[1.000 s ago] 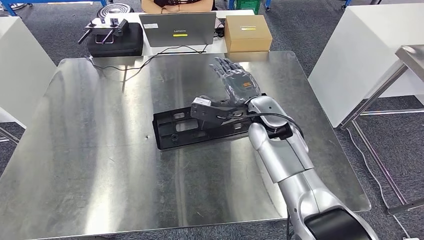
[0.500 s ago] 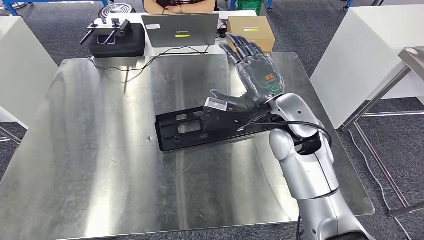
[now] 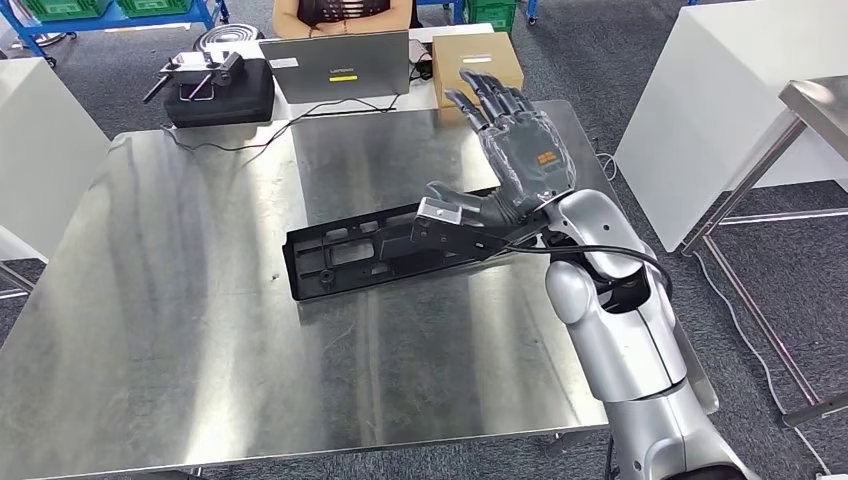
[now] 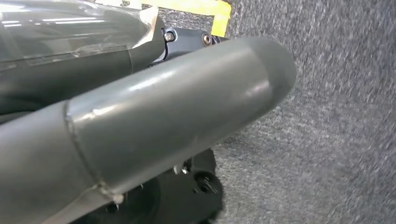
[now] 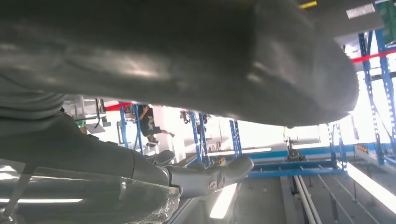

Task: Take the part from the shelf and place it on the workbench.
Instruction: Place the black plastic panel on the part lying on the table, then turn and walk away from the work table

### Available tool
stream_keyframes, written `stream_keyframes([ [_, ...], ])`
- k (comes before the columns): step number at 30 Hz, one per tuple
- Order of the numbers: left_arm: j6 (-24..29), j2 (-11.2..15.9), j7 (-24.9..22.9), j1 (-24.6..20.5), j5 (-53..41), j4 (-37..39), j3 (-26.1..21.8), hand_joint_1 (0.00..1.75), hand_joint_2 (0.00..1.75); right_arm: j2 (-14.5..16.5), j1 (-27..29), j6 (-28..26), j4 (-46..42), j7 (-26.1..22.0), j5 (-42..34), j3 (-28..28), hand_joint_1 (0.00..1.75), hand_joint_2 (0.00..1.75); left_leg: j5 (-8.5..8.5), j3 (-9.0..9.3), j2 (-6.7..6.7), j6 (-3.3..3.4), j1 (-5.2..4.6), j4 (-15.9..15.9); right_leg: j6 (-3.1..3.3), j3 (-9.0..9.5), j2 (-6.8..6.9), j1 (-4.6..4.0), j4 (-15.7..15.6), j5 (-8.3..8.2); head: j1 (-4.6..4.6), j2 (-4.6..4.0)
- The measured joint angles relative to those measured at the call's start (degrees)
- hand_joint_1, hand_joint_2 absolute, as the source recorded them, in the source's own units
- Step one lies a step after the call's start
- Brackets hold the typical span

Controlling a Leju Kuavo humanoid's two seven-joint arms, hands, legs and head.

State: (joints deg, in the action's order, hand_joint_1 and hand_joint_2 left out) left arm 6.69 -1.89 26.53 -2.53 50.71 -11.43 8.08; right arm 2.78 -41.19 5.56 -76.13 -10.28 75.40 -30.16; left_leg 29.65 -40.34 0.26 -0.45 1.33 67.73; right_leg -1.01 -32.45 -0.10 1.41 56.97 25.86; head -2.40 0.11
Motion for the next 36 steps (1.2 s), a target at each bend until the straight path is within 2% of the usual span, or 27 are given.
stream_keyframes([
  [1,-0.1,0.0,-0.1,0.0,-0.2,0.0,0.0,0.0,0.0,-0.1,0.0,0.2,0.0,0.1,-0.1,-0.1,0.0,0.0,1.58,-1.5,0.0,-0.08,0.0,3.6,0.09,-0.09,0.03,-0.12,0.0,-0.05,-0.01,0.0],
  [2,-0.2,0.1,-0.2,0.1,-0.3,0.0,-0.1,0.0,0.0,-0.3,0.1,0.3,0.0,0.2,-0.2,-0.1,0.0,0.0,2.29,-2.36,-0.01,-0.11,0.0,5.9,0.13,-0.17,0.05,-0.2,0.0,-0.09,-0.02,0.0],
  [3,-0.3,0.1,-0.3,0.2,-0.5,0.0,-0.2,0.0,0.0,-0.4,0.1,0.3,0.0,0.3,-0.3,-0.2,0.0,0.0,1.79,-2.02,-0.01,-0.06,0.0,5.7,0.17,-0.21,0.04,-0.25,0.1,-0.12,-0.02,0.0],
  [4,-0.4,0.1,-0.5,0.2,-0.8,0.0,-0.3,0.0,0.0,-0.5,0.1,0.4,-0.1,0.5,-0.4,-0.2,0.0,0.0,0.4,-0.56,-0.02,0.05,0.0,3.4,0.19,-0.22,0.02,-0.27,0.1,-0.15,-0.02,0.0],
  [5,-0.5,0.2,-0.6,0.2,-1.0,0.0,-0.5,0.0,0.0,-0.6,0.1,0.4,-0.2,0.6,-0.5,-0.3,0.0,0.0,-1.37,1.69,-0.02,0.2,0.0,-0.4,0.17,-0.22,0.0,-0.27,0.2,-0.14,-0.03,0.0],
  [7,-0.7,0.2,-0.7,0.1,-1.6,0.0,-1.0,0.0,0.0,-0.8,0.0,0.5,-0.5,0.7,-0.6,-0.3,0.0,0.0,-3.55,5.5,0.03,0.6,-0.16,-7.2,0.02,-0.38,-0.02,-0.55,0.5,-0.12,0.03,0.0],
  [8,-0.7,0.2,-0.7,0.0,-1.9,0.0,-1.2,0.0,0.0,-0.9,0.0,0.5,-0.7,0.8,-0.6,-0.3,0.0,0.0,-3.83,6.27,0.08,0.8,-0.3,-8.7,-0.15,-0.49,-0.02,-0.68,0.6,-0.14,0.06,0.0],
  [11,-0.7,0.2,-0.8,-0.1,-2.2,-0.1,-1.5,0.0,0.0,-1.2,-0.1,0.6,-0.8,0.8,-0.6,-0.5,0.0,0.0,-4.22,6.18,0.08,1.77,-0.56,-9.3,-0.91,-0.79,0.0,-0.74,0.6,-0.22,0.13,0.0],
  [12,-0.7,0.2,-0.8,-0.2,-2.2,-0.1,-1.6,0.0,0.0,-1.3,-0.1,0.6,-0.8,0.8,-0.7,-0.6,0.0,0.0,-4.49,6.12,0.02,2.22,-0.51,-9.5,-1.05,-1.13,0.01,-0.71,1.2,0.32,0.18,0.0],
  [14,-0.7,0.2,-0.8,-0.2,-2.4,-0.2,-1.8,0.0,0.0,-1.7,-0.2,0.7,-0.8,0.8,-0.8,-0.7,0.0,0.0,-5.02,5.81,-0.13,3.07,-0.39,-9.8,-0.84,-3.14,0.02,-0.66,5.7,3.27,0.35,0.0],
  [16,-0.7,0.2,-0.8,-0.3,-2.6,-0.2,-2.1,0.0,0.0,-2.0,-0.2,0.9,-0.9,0.8,-0.9,-0.8,0.0,0.0,-5.42,5.18,-0.18,3.58,-0.5,-9.8,-0.52,-6.19,0.03,-0.66,13.5,6.92,0.5,0.0],
  [17,-0.7,0.2,-0.8,-0.3,-2.6,-0.2,-2.3,0.0,0.0,-2.1,-0.1,0.9,-0.9,0.8,-0.9,-0.9,0.0,0.0,-5.64,4.85,-0.2,3.68,-0.56,-9.8,-0.64,-7.07,0.03,-0.66,16.0,7.82,0.51,0.0],
  [18,-0.7,0.2,-0.8,-0.3,-2.6,-0.2,-2.4,0.0,0.0,-2.3,0.0,1.0,-0.9,0.8,-0.9,-1.0,0.0,0.0,-5.88,4.55,-0.2,3.69,-0.61,-9.8,-0.9,-6.99,0.03,-0.67,16.7,7.9,0.53,0.0],
  [19,-0.7,0.2,-0.8,-0.3,-2.6,-0.2,-2.4,0.0,0.0,-2.3,0.0,1.0,-0.9,0.8,-0.9,-1.0,0.0,0.0,-6.1,4.32,-0.18,3.63,-0.64,-9.8,-1.24,-5.63,0.03,-0.68,14.8,7.11,0.54,0.0],
  [20,-0.7,0.2,-0.8,-0.3,-2.6,-0.2,-2.5,0.0,0.0,-2.4,-0.1,1.1,-0.9,0.8,-0.9,-1.1,0.0,0.0,-6.32,4.15,-0.16,3.51,-0.66,-9.8,-1.52,-3.29,0.04,-0.69,11.1,5.93,0.56,0.0],
  [22,-0.7,0.2,-0.8,-0.3,-2.6,-0.3,-2.5,0.0,0.0,-2.4,-0.3,1.1,-0.9,0.8,-0.9,-1.2,0.0,0.0,-6.74,3.88,-0.13,3.07,-0.74,-9.7,-1.66,1.37,0.22,-0.82,3.2,4.04,0.53,0.0],
  [23,-0.7,0.1,-0.8,-0.3,-2.7,-0.3,-2.6,0.0,0.0,-2.3,-0.4,1.1,-0.9,0.8,-0.9,-1.2,0.0,0.0,-6.93,3.79,-0.15,2.77,-0.77,-9.7,-1.64,2.54,0.35,-0.92,0.9,3.42,0.55,0.0],
  [25,-0.7,0.1,-0.9,-0.3,-2.7,-0.3,-2.8,0.0,0.0,-2.3,-0.5,1.1,-0.9,0.8,-0.9,-1.3,0.0,0.0,-7.39,3.69,-0.26,2.01,-0.74,-9.8,-1.44,2.47,0.51,-1.14,0.1,2.45,0.57,0.0],
  [27,-0.6,0.0,-0.9,-0.3,-2.8,-0.4,-2.9,0.0,0.0,-2.1,-0.6,1.1,-0.9,0.8,-1.0,-1.3,0.0,0.0,-6.96,3.34,-0.29,1.21,-0.55,-9.4,-0.68,2.03,0.55,-0.7,-0.4,1.56,0.6,0.0],
  [28,-0.6,0.0,-0.9,-0.3,-2.8,-0.4,-3.0,0.0,0.0,-1.9,-0.6,1.1,-0.9,0.8,-1.0,-1.3,0.0,0.0,-5.69,2.86,-0.25,0.88,-0.46,-8.3,-0.2,1.84,0.59,-0.43,-0.7,1.08,0.51,0.0],
  [29,-0.6,0.0,-0.9,-0.3,-2.8,-0.4,-3.1,0.0,0.0,-1.8,-0.7,1.1,-0.9,0.8,-1.1,-1.3,0.0,0.0,-3.49,1.94,-0.18,0.6,-0.34,-5.9,0.2,1.62,0.64,-0.21,-0.8,0.59,0.38,0.0],
  [31,-0.6,-0.1,-0.9,-0.2,-2.9,-0.4,-3.2,0.0,0.0,-1.5,-0.6,1.2,-0.9,0.8,-1.2,-1.3,0.0,0.0,1.35,-0.32,-0.11,0.03,-0.21,1.1,0.59,0.78,0.7,-0.3,-0.8,-0.07,0.11,0.0],
  [32,-0.6,-0.1,-0.9,-0.2,-2.9,-0.4,-3.3,0.0,0.0,-1.5,-0.6,1.3,-0.9,0.8,-1.1,-1.3,0.0,0.0,2.82,-1.07,-0.1,-0.24,-0.13,4.1,0.57,0.33,0.71,-0.32,-0.8,-0.38,0.08,0.0],
  [33,-0.5,-0.1,-0.9,-0.2,-2.9,-0.4,-3.4,0.0,0.0,-1.5,-0.5,1.4,-0.8,0.8,-1.0,-1.3,0.0,0.0,3.09,-0.95,-0.11,-0.47,-0.01,5.3,0.48,-0.1,0.72,-0.29,-0.7,-0.68,0.05,0.0],
  [34,-0.5,-0.1,-0.9,-0.2,-3.0,-0.4,-3.6,0.0,0.0,-1.5,-0.5,1.5,-0.7,0.8,-0.9,-1.3,0.0,0.0,2.34,0.28,-0.13,-0.65,0.15,4.3,0.33,-0.49,0.72,-0.22,-0.6,-0.95,0.05,0.0],
  [36,-0.4,-0.1,-0.9,-0.3,-3.1,-0.5,-4.1,0.0,0.0,-1.5,-0.6,1.6,-0.6,0.8,-0.5,-1.4,0.0,0.0,-0.16,5.14,-0.19,-0.99,0.54,-2.6,-0.04,-1.19,0.71,-0.02,-0.2,-1.33,0.05,0.0],
])
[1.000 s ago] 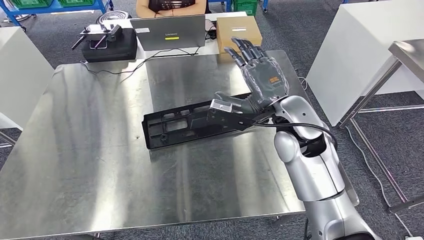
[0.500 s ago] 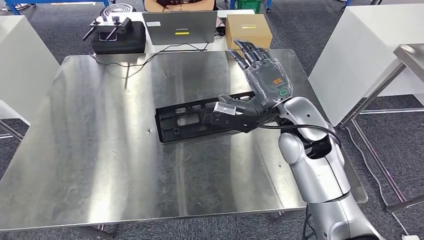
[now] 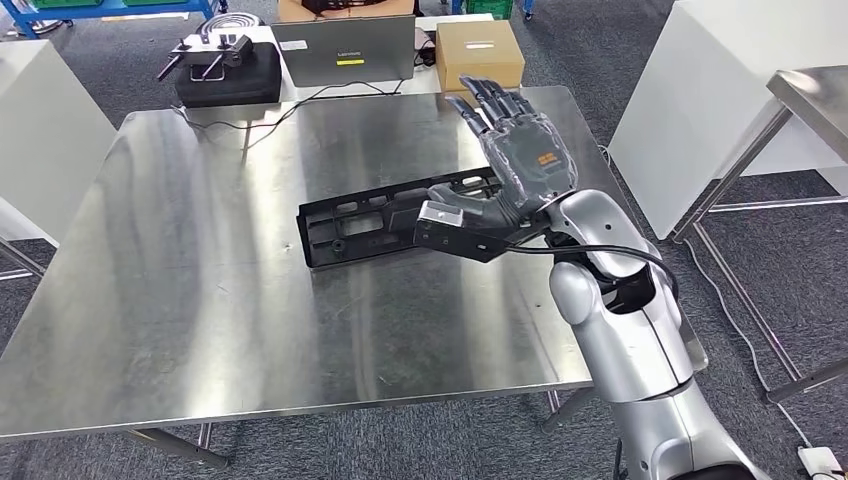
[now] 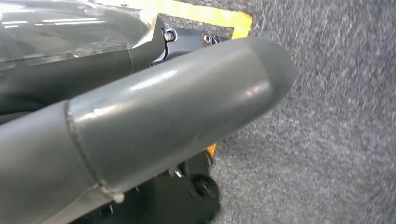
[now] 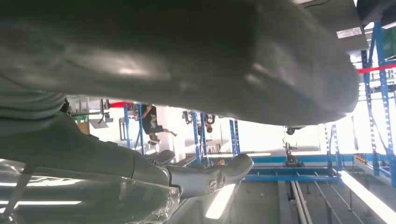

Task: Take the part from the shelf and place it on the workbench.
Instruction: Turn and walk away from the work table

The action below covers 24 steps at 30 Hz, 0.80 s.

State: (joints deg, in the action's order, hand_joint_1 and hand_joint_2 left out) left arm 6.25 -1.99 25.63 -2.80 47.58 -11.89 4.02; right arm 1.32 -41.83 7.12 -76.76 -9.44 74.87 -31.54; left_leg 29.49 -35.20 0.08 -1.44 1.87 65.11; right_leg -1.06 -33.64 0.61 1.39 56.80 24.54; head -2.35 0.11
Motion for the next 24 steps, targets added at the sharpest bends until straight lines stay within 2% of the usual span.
stream_keyframes([
  [1,0.0,0.0,0.0,0.0,0.0,0.0,-0.1,0.0,0.0,0.0,-0.1,0.0,0.0,0.0,0.1,0.0,0.0,0.0,-0.97,2.13,0.13,0.12,-0.01,-3.2,-0.26,-0.36,-0.02,-0.01,0.3,-0.16,-0.02,0.0],
  [2,0.0,0.0,0.0,0.0,-0.1,0.0,-0.2,0.0,0.0,0.0,-0.3,0.0,0.0,0.0,0.2,0.0,0.0,0.0,-1.4,3.38,0.29,0.36,-0.09,-5.4,-0.56,-0.65,-0.04,-0.1,0.5,-0.33,-0.06,0.0],
  [3,0.1,-0.1,0.0,0.0,-0.1,0.0,-0.3,0.0,0.0,0.1,-0.4,0.0,0.1,0.0,0.2,-0.1,0.0,0.0,-1.4,3.67,0.46,0.78,-0.28,-6.2,-0.92,-0.91,-0.08,-0.24,0.6,-0.57,-0.09,0.0],
  [5,0.1,-0.1,0.0,0.0,-0.1,-0.1,-0.4,0.0,0.0,0.1,-0.5,0.0,0.1,0.0,0.2,-0.2,0.0,0.0,-1.86,3.07,0.64,1.96,-0.57,-6.2,-1.75,-1.24,-0.14,-0.33,0.6,-1.07,-0.08,0.0],
  [6,0.1,-0.2,0.0,-0.1,-0.1,-0.1,-0.5,0.0,0.0,0.0,-0.5,0.0,0.1,0.0,0.2,-0.3,0.0,0.0,-2.17,2.78,0.58,2.6,-0.61,-6.3,-2.01,-1.66,-0.16,-0.27,0.9,-0.82,-0.05,0.0],
  [7,0.1,-0.2,0.0,-0.1,-0.1,-0.1,-0.6,0.0,0.0,0.0,-0.6,0.0,0.2,0.0,0.2,-0.3,0.0,0.0,-2.6,2.45,0.5,3.26,-0.61,-6.5,-2.03,-2.39,-0.18,-0.19,2.1,0.13,0.06,0.0],
  [9,0.1,-0.2,0.0,-0.1,-0.1,-0.1,-0.8,0.0,0.0,-0.1,-0.7,0.0,0.2,0.0,0.2,-0.4,0.0,0.0,-3.43,1.6,0.31,4.27,-0.69,-6.6,-1.57,-5.0,-0.26,-0.1,8.0,3.85,0.3,0.0],
  [11,0.1,-0.2,0.0,-0.1,-0.1,-0.2,-1.0,0.0,0.0,-0.1,-0.7,0.0,0.4,0.0,0.2,-0.4,0.0,0.0,-4.22,0.53,0.23,4.71,-0.99,-6.6,-1.38,-7.58,-0.32,-0.13,15.6,7.35,0.44,0.0],
  [12,0.1,-0.2,0.0,0.0,-0.1,-0.2,-1.1,0.0,0.0,-0.2,-0.6,0.1,0.4,0.0,0.2,-0.5,0.0,0.0,-4.63,-0.02,0.21,4.79,-1.16,-6.5,-1.51,-7.84,-0.33,-0.16,17.5,8.08,0.45,0.0],
  [13,0.1,-0.2,0.0,0.0,-0.1,-0.2,-1.1,0.0,0.0,-0.3,-0.6,0.1,0.5,0.0,0.2,-0.5,0.0,0.0,-5.05,-0.53,0.22,4.81,-1.32,-6.5,-1.69,-6.96,-0.33,-0.24,17.2,8.0,0.48,0.0],
  [14,0.2,-0.2,0.0,0.0,-0.1,-0.2,-1.2,0.0,0.0,-0.3,-0.7,0.1,0.5,0.0,0.2,-0.5,0.0,0.0,-5.45,-0.98,0.24,4.79,-1.47,-6.5,-1.83,-4.91,-0.34,-0.37,14.6,7.27,0.51,0.0],
  [16,0.3,-0.3,0.0,0.0,-0.1,-0.2,-1.3,0.0,0.0,-0.2,-1.0,0.1,0.5,0.0,0.2,-0.6,0.0,0.0,-6.2,-1.65,0.25,4.57,-1.68,-6.5,-1.49,0.92,-0.23,-0.78,6.2,5.87,0.54,0.0],
  [17,0.4,-0.4,0.0,0.0,-0.1,-0.3,-1.4,0.0,0.0,-0.1,-1.2,0.0,0.5,0.0,0.2,-0.6,0.0,0.0,-6.56,-1.86,0.21,4.32,-1.7,-6.6,-1.28,2.98,-0.07,-1.03,3.0,5.24,0.5,0.0],
  [18,0.5,-0.5,0.0,0.0,-0.2,-0.3,-1.5,0.0,0.0,-0.1,-1.5,0.0,0.5,0.0,0.2,-0.7,0.0,0.0,-6.87,-1.98,0.14,4.02,-1.64,-6.6,-1.04,3.99,0.1,-1.25,1.0,4.93,0.55,0.0],
  [20,0.7,-0.6,0.1,0.1,-0.4,-0.4,-1.8,0.0,0.0,0.0,-1.7,0.1,0.5,-0.1,0.1,-0.7,0.0,0.0,-7.51,-2.0,-0.01,3.15,-1.47,-6.9,-0.64,3.71,0.29,-1.47,0.1,4.03,0.66,0.0],
  [21,0.8,-0.6,0.1,0.1,-0.5,-0.4,-2.0,0.0,0.0,0.0,-1.9,0.1,0.5,-0.2,0.1,-0.8,0.0,0.0,-7.59,-2.09,0.0,2.78,-1.37,-6.9,-0.33,3.63,0.35,-1.26,-0.4,3.52,0.74,0.0],
  [22,0.9,-0.7,0.2,0.1,-0.7,-0.4,-2.2,0.0,0.0,0.1,-2.0,0.2,0.6,-0.2,0.1,-0.8,0.0,0.0,-6.91,-2.36,0.03,2.39,-1.31,-6.6,0.13,3.58,0.4,-1.02,-0.9,2.85,0.68,0.0],
  [23,0.9,-0.7,0.2,0.1,-0.8,-0.5,-2.5,0.0,0.0,0.2,-2.2,0.3,0.7,-0.3,0.0,-0.9,0.0,0.0,-5.28,-2.96,0.08,2.06,-1.24,-5.2,0.51,3.42,0.47,-0.72,-1.4,2.11,0.54,0.0],
  [24,0.9,-0.7,0.2,0.2,-0.8,-0.5,-2.7,0.0,0.0,0.3,-2.4,0.4,0.8,-0.3,0.0,-0.9,0.0,0.0,-2.93,-3.85,0.12,1.79,-1.09,-2.7,0.74,3.19,0.54,-0.56,-1.6,1.47,0.41,0.0],
])
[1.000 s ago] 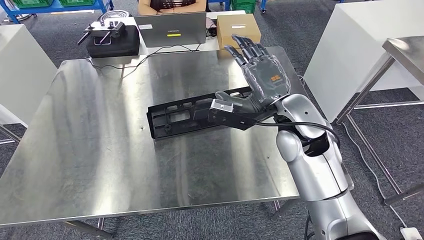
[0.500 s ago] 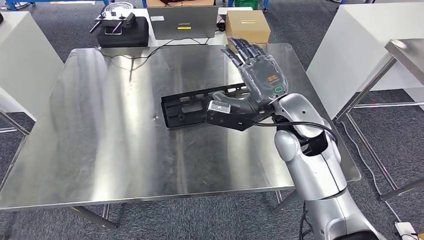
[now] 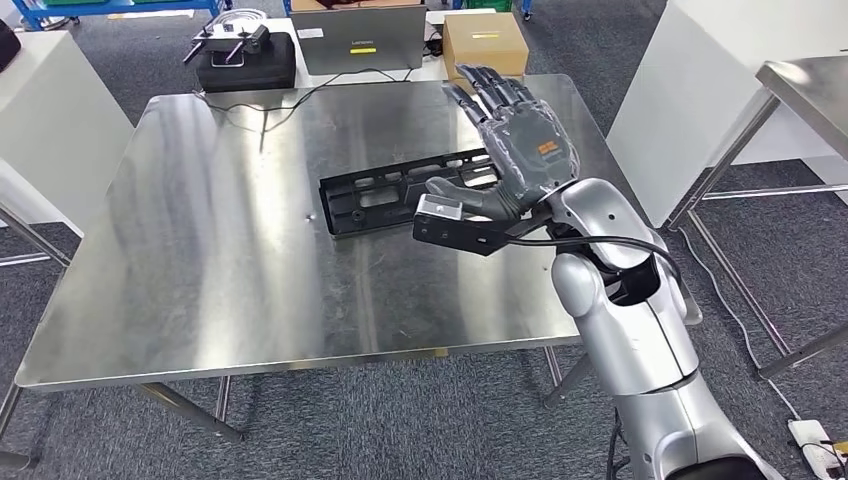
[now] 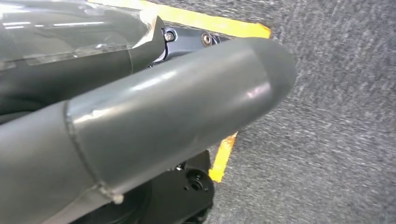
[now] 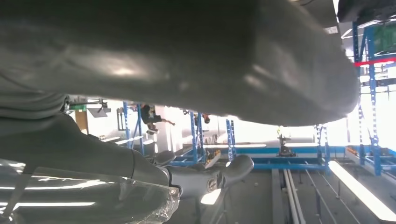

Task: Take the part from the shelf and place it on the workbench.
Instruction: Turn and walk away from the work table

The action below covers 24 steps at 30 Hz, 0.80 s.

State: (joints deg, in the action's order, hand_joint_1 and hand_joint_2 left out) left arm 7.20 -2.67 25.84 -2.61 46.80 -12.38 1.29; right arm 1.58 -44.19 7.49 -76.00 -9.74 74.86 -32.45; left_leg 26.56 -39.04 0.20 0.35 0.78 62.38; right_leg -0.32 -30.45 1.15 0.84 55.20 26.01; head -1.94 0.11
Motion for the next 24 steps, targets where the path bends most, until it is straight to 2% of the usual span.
stream_keyframes([
  [2,0.0,0.0,0.0,0.1,-0.1,0.0,-0.4,0.0,0.0,0.1,-0.1,0.2,0.3,-0.2,-0.1,-0.1,0.0,0.0,4.71,-2.02,-0.01,-0.71,0.22,6.9,0.13,-1.06,0.0,0.0,0.0,-0.87,-0.22,0.0],
  [3,0.0,0.1,0.0,0.3,-0.3,0.0,-0.5,0.0,0.0,0.1,-0.1,0.2,0.5,-0.3,-0.3,-0.1,0.0,0.0,5.66,-2.38,-0.02,-1.04,0.36,9.3,0.01,-1.6,0.01,0.02,0.1,-1.21,-0.23,0.0],
  [4,0.0,0.1,0.0,0.4,-0.4,0.0,-0.8,0.0,0.0,0.1,-0.1,0.2,0.6,-0.4,-0.5,-0.2,0.0,0.0,5.58,-1.83,-0.04,-1.36,0.55,9.9,-0.18,-2.17,0.01,0.1,0.3,-1.52,-0.26,0.0],
  [5,0.0,0.1,0.0,0.5,-0.6,-0.1,-1.0,0.0,0.0,0.0,-0.1,0.2,0.7,-0.5,-0.7,-0.3,0.0,0.0,4.56,-0.11,-0.07,-1.63,0.79,8.1,-0.38,-2.71,0.02,0.24,0.6,-1.75,-0.26,0.0],
  [7,0.0,0.2,0.0,0.5,-1.1,-0.2,-1.6,0.0,0.0,-0.1,-0.1,0.0,0.7,-0.5,-1.1,-0.3,0.0,0.0,2.52,4.98,-0.06,-2.01,1.17,1.2,-0.81,-3.77,0.01,0.46,1.5,-2.05,-0.32,0.0],
  [8,0.0,0.1,0.0,0.6,-1.3,-0.3,-1.9,0.0,0.0,-0.1,0.0,0.0,0.7,-0.5,-1.2,-0.4,0.0,0.0,1.83,6.63,0.12,-1.79,1.17,-1.3,-1.07,-4.19,0.0,0.39,2.0,-2.14,-0.3,0.0],
  [9,0.0,0.2,0.0,0.6,-1.4,-0.4,-2.1,0.0,0.0,-0.2,0.0,-0.1,0.7,-0.5,-1.3,-0.4,0.0,0.0,1.76,7.41,0.29,-1.44,1.11,-2.7,-1.38,-4.49,-0.01,0.26,2.3,-2.27,-0.3,0.0],
  [12,0.0,0.2,0.0,0.7,-1.7,-0.5,-2.8,0.0,0.0,-0.5,0.3,-0.4,0.6,-0.6,-1.4,-0.5,0.0,0.0,1.36,6.7,0.52,0.26,0.77,-3.0,-2.64,-5.03,-0.13,0.1,2.5,-2.87,-0.12,0.0],
  [13,0.0,0.1,0.0,0.6,-1.7,-0.5,-2.9,0.0,0.0,-0.6,0.3,-0.4,0.6,-0.6,-1.4,-0.5,0.0,0.0,0.96,6.36,0.46,0.88,0.73,-3.0,-2.84,-5.5,-0.2,0.19,3.0,-2.45,-0.06,0.0],
  [14,0.0,0.1,0.0,0.6,-1.7,-0.6,-3.0,0.0,0.0,-0.7,0.4,-0.4,0.6,-0.6,-1.4,-0.5,0.0,0.0,0.5,5.97,0.39,1.52,0.74,-3.2,-2.79,-6.34,-0.27,0.32,4.5,-1.27,0.01,0.0],
  [15,0.0,0.2,0.0,0.6,-1.7,-0.6,-3.1,0.0,0.0,-0.9,0.5,-0.4,0.5,-0.6,-1.4,-0.5,0.0,0.0,0.05,5.49,0.32,2.04,0.74,-3.2,-2.57,-7.57,-0.37,0.41,7.3,0.59,0.12,0.0],
  [17,0.0,0.2,0.0,0.7,-1.9,-0.7,-3.2,0.0,0.0,-1.2,1.0,-0.4,0.2,-0.6,-1.5,-0.6,0.0,0.0,-0.78,4.43,0.29,2.59,0.5,-3.2,-2.19,-10.28,-0.54,0.38,15.0,4.72,0.3,0.0],
  [18,0.0,0.2,0.0,0.7,-2.0,-0.7,-3.2,0.0,0.0,-1.3,1.5,-0.5,-0.1,-0.6,-1.5,-0.6,0.0,0.0,-1.18,3.89,0.3,2.66,0.35,-3.2,-2.21,-11.03,-0.61,0.37,18.0,5.98,0.34,0.0],
  [19,0.0,0.2,0.0,0.7,-2.1,-0.7,-3.2,0.0,0.0,-1.5,2.0,-0.5,-0.4,-0.6,-1.6,-0.7,0.0,0.0,-1.59,3.36,0.31,2.7,0.18,-3.2,-2.33,-10.76,-0.65,0.33,19.0,6.41,0.36,0.0],
  [20,0.0,0.2,0.0,0.7,-2.2,-0.7,-3.2,0.0,0.0,-1.7,2.4,-0.5,-0.8,-0.6,-1.6,-0.7,0.0,0.0,-2.01,2.87,0.33,2.69,0.02,-3.1,-2.47,-9.38,-0.69,0.23,17.9,6.1,0.39,0.0],
  [21,0.0,0.1,0.0,0.7,-2.2,-0.7,-3.3,0.0,0.0,-1.8,2.6,-0.5,-1.2,-0.6,-1.7,-0.8,0.0,0.0,-2.41,2.44,0.35,2.64,-0.12,-3.1,-2.5,-6.93,-0.73,0.06,14.6,5.3,0.4,0.0],
  [23,0.0,0.0,-0.1,0.7,-2.3,-0.7,-3.5,0.0,0.0,-1.8,2.6,-0.5,-2.0,-0.6,-1.9,-0.8,0.0,0.0,-3.19,1.82,0.34,2.32,-0.28,-3.2,-2.01,-1.29,-0.7,-0.43,6.4,4.13,0.33,0.0],
  [24,0.1,-0.1,-0.1,0.7,-2.3,-0.8,-3.6,0.0,0.0,-1.9,2.6,-0.5,-2.4,-0.6,-2.0,-0.9,0.0,0.0,-3.55,1.66,0.28,2.01,-0.27,-3.2,-1.79,0.41,-0.63,-0.69,3.8,3.73,0.32,0.0],
])
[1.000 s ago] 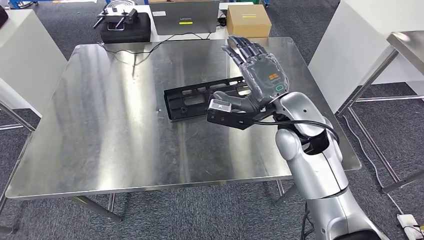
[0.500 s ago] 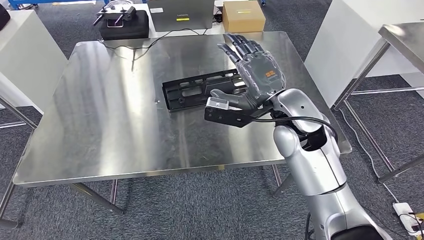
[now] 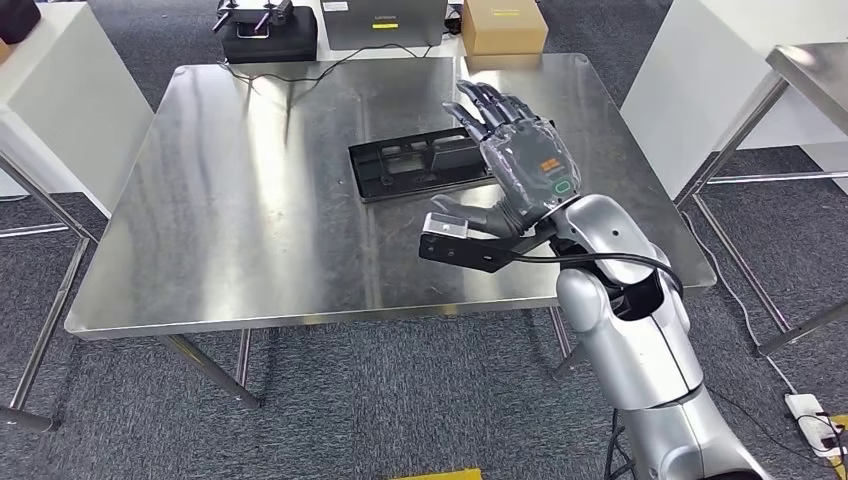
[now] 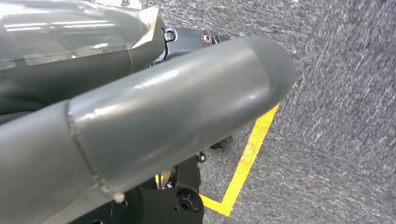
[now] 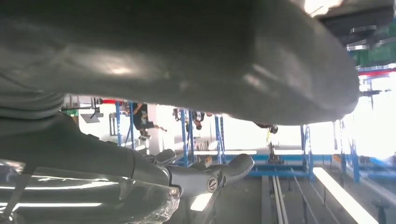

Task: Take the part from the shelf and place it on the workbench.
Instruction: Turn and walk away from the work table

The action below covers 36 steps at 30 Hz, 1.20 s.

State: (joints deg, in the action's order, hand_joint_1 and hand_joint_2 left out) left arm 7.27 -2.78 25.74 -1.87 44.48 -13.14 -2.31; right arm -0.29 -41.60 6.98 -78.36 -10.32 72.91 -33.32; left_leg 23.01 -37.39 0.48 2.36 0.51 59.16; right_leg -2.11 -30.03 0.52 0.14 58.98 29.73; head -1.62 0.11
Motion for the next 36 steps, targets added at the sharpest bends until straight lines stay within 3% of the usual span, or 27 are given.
stream_keyframes([
  [2,0.0,-0.2,-0.1,0.0,-0.1,0.0,-0.3,0.0,0.0,-0.1,0.0,0.0,-0.4,0.0,-0.1,-0.1,0.0,0.0,-0.7,-0.1,-0.16,-0.82,0.19,-0.2,0.25,0.5,0.15,-0.44,-1.5,-0.6,0.07,0.0],
  [4,0.1,-0.3,-0.1,0.0,-0.1,0.0,-0.6,0.0,0.0,-0.3,-0.1,0.0,-0.7,0.0,-0.2,-0.1,0.0,0.0,-0.83,-0.28,-0.25,-1.6,0.34,-0.3,0.93,0.1,0.21,-0.09,-2.5,-1.73,0.16,0.0],
  [6,0.1,-0.3,-0.1,0.1,-0.1,0.0,-0.7,0.0,0.0,-0.3,-0.2,0.0,-0.8,0.0,-0.3,-0.2,0.0,0.0,2.34,-1.35,-0.24,-2.2,0.4,2.2,1.87,-0.26,0.39,0.43,-3.4,-3.23,-0.08,0.0],
  [8,0.2,-0.4,-0.1,0.1,-0.2,0.0,-0.9,0.0,0.0,-0.4,-0.1,-0.1,-0.8,0.0,-0.5,-0.3,0.0,0.0,7.63,-3.23,-0.24,-2.81,0.55,8.6,2.34,-1.24,0.5,0.38,-3.5,-4.31,-0.33,0.0],
  [9,0.3,-0.3,-0.1,0.1,-0.4,0.0,-1.0,0.0,0.0,-0.4,0.0,-0.1,-0.8,0.0,-0.7,-0.3,0.0,0.0,9.25,-3.91,-0.24,-3.13,0.63,11.8,2.28,-1.88,0.54,0.37,-3.4,-4.76,-0.38,0.0],
  [10,0.5,-0.3,-0.1,0.1,-0.5,0.0,-1.0,0.0,0.0,-0.5,0.1,-0.1,-0.8,0.0,-0.9,-0.4,0.0,0.0,9.78,-3.99,-0.26,-3.41,0.72,13.6,2.18,-2.51,0.59,0.39,-3.2,-5.18,-0.37,0.0],
  [11,0.6,-0.3,-0.2,0.2,-0.7,0.0,-1.1,0.0,0.0,-0.5,0.1,-0.1,-0.8,0.0,-1.2,-0.4,0.0,0.0,9.2,-3.04,-0.29,-3.65,0.86,13.5,1.99,-3.19,0.63,0.47,-3.0,-5.53,-0.39,0.0],
  [13,0.8,-0.4,-0.3,0.2,-1.1,-0.1,-1.6,0.0,0.0,-0.7,0.0,-0.1,-0.8,0.0,-1.8,-0.6,0.0,0.0,6.9,1.62,-0.4,-4.03,1.26,7.9,1.51,-4.48,0.67,0.65,-2.1,-6.03,-0.42,0.0],
  [15,0.8,-0.4,-0.5,0.2,-1.6,-0.3,-2.2,0.0,0.0,-0.8,-0.2,-0.1,-0.8,0.0,-2.3,-0.6,0.0,0.0,5.95,5.73,-0.29,-3.7,1.28,2.0,0.94,-5.59,0.67,0.52,-1.1,-6.37,-0.46,0.0],
  [16,0.8,-0.4,-0.6,0.2,-1.8,-0.4,-2.4,0.0,0.0,-0.8,-0.3,-0.2,-0.8,0.1,-2.4,-0.7,0.0,0.0,6.07,6.42,-0.17,-3.28,1.16,0.7,0.6,-5.91,0.67,0.36,-0.8,-6.58,-0.46,0.0],
  [18,0.9,-0.5,-0.7,0.2,-1.9,-0.5,-2.8,0.0,0.0,-0.9,-0.5,-0.2,-0.7,0.2,-2.6,-0.9,0.0,0.0,5.64,5.86,-0.01,-2.06,0.83,0.5,-0.33,-6.17,0.67,0.3,-0.7,-7.22,-0.35,0.0],
  [20,0.9,-0.6,-0.7,0.2,-2.0,-0.5,-3.0,0.0,0.0,-1.0,-0.6,-0.3,-0.7,0.2,-2.6,-0.9,0.0,0.0,4.67,5.09,-0.15,-0.78,0.77,0.2,-0.91,-7.02,0.5,0.53,0.1,-6.38,-0.24,0.0],
  [22,0.9,-0.7,-0.7,0.2,-2.1,-0.7,-3.4,0.0,0.0,-1.2,-0.6,-0.3,-0.7,0.2,-2.6,-1.0,0.0,0.0,3.54,3.98,-0.27,0.17,0.84,0.1,-0.59,-8.83,0.25,0.73,4.2,-2.68,0.03,0.0],
  [24,0.9,-0.7,-0.7,0.2,-2.3,-0.7,-3.6,0.0,0.0,-1.3,-0.6,-0.3,-0.7,0.2,-2.6,-1.0,0.0,0.0,2.98,3.27,-0.28,0.45,0.81,0.1,-0.24,-10.0,0.16,0.78,7.7,-0.01,0.24,0.0],
  [27,0.9,-0.7,-0.7,0.2,-2.3,-0.7,-3.6,0.0,0.0,-1.3,-0.6,-0.3,-0.7,0.2,-2.6,-1.0,0.0,0.0,2.9,3.17,-0.28,0.45,0.81,0.1,-0.21,-10.17,0.15,0.78,8.3,0.34,0.24,0.0],
  [28,0.9,-0.7,-0.7,0.2,-2.3,-0.7,-3.7,0.0,0.0,-1.3,-0.6,-0.3,-0.7,0.2,-2.7,-1.0,0.0,0.0,2.67,2.85,-0.28,0.47,0.78,0.1,-0.23,-10.56,0.13,0.79,9.9,1.05,0.24,0.0],
  [29,0.8,-0.7,-0.8,0.2,-2.5,-0.7,-3.8,0.0,0.0,-1.3,-0.6,-0.3,-0.6,0.3,-2.7,-1.1,0.0,0.0,2.07,2.06,-0.29,0.44,0.73,0.1,-0.52,-10.51,0.1,0.8,11.8,1.54,0.24,0.0],
  [30,0.8,-0.8,-0.8,0.3,-2.7,-0.8,-4.0,0.0,0.0,-1.4,-0.6,-0.3,-0.6,0.3,-2.8,-1.2,0.0,0.0,1.16,0.93,-0.27,0.31,0.68,0.2,-0.96,-8.81,0.05,0.79,11.6,1.29,0.25,0.0],
  [32,0.7,-1.0,-1.0,0.4,-4.0,-1.2,-4.9,0.0,0.0,-1.4,-0.8,-0.4,-0.5,0.5,-3.0,-1.3,0.0,0.0,-1.61,-1.3,-0.22,-0.76,0.72,-0.2,-1.14,-2.42,-0.23,0.42,4.9,0.74,0.26,0.0],
  [33,0.6,-1.1,-1.1,0.5,-4.8,-1.4,-5.5,0.0,0.0,-1.5,-0.8,-0.5,-0.5,0.6,-3.2,-1.3,0.0,0.0,-2.76,-1.8,-0.17,-1.48,0.79,-0.5,-0.71,0.36,-0.36,0.23,0.4,0.15,0.27,0.0],
  [34,0.6,-1.2,-1.1,0.7,-5.6,-1.6,-6.2,0.0,0.0,-1.5,-0.7,-0.7,-0.6,0.7,-3.4,-1.2,0.0,0.0,-3.41,-2.04,-0.14,-2.14,0.95,-0.8,-0.03,1.55,-0.4,0.26,-2.1,0.0,0.28,0.0],
  [35,0.5,-1.3,-1.2,0.9,-6.3,-1.7,-6.7,0.0,0.0,-1.6,-0.2,-1.0,-0.8,0.8,-3.7,-1.0,0.0,0.0,-2.77,-2.29,-0.14,-2.47,1.07,-0.6,0.51,1.32,-0.34,0.41,-2.4,-0.7,0.28,0.0],
  [36,0.5,-1.4,-1.2,1.0,-6.8,-1.8,-7.3,0.0,0.0,-1.7,0.5,-1.5,-1.1,0.9,-4.0,-0.8,0.0,0.0,-0.99,-2.72,-0.14,-2.68,1.12,0.5,1.07,0.99,-0.23,0.6,-2.7,-1.49,0.12,0.0],
])
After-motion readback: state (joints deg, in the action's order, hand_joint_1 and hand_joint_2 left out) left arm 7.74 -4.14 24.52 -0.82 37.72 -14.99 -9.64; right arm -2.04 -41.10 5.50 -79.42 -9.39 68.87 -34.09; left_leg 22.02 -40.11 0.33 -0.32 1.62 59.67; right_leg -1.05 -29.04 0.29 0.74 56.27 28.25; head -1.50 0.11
